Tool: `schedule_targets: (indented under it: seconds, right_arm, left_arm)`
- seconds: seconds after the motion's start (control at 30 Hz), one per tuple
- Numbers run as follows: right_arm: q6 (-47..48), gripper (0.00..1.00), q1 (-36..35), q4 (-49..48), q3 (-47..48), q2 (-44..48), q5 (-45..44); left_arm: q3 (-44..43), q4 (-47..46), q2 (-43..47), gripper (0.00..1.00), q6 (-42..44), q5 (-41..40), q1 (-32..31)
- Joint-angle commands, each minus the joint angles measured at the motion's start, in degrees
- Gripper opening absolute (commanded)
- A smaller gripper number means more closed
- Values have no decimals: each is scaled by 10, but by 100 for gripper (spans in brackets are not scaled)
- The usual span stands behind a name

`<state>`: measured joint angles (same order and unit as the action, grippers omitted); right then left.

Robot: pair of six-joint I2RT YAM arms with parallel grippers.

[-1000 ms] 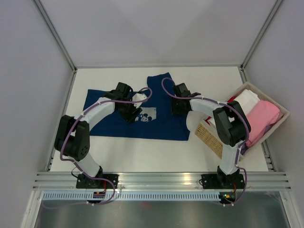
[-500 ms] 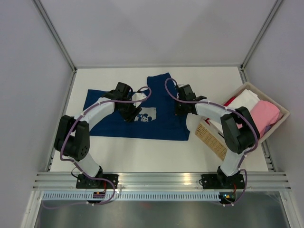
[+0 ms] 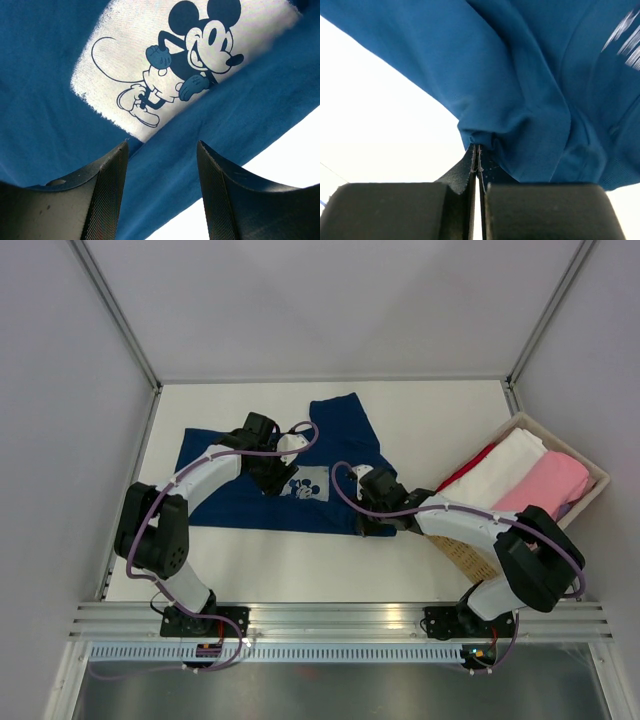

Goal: Roll the t-shirts
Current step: Fold the tshirt

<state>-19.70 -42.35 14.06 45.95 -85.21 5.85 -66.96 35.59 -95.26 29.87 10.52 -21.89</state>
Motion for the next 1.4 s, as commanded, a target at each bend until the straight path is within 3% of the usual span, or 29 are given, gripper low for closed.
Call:
schedule_targets:
  seconds: [0.0,0.03,0.17,0.47,0.57,0.73,0.93,1.23,1.37]
  right_arm:
    - [-14,5,-14,-3,-32,18,19]
    - [-13,8,-18,-4,-36,20,24]
    - [-9,42,-27,-2,-41,32,45]
    - [-6,63,-25,76,8,113,-37]
    - [-4,61,1,74,34,95,-68]
    - [24,54,60,27,105,-17,-23]
    - [44,53,61,-11,171,-133,44]
    - [54,54,60,-25,195,-215,65]
    - [57,53,60,-18,209,-230,44]
  left_arm:
    - [-3,-14,13,62,-13,-9,-3]
    - [-3,-14,13,63,-13,-15,-3]
    - [-1,-13,13,63,-12,-19,-3]
    - [32,-15,26,63,-8,-44,-1]
    - [43,-15,39,63,-9,-59,5]
    - [50,-14,66,63,-14,-64,34]
    - [77,-14,94,63,-17,-68,92]
    - [110,-22,98,62,-15,-71,217]
    - [114,-23,102,62,-10,-67,218]
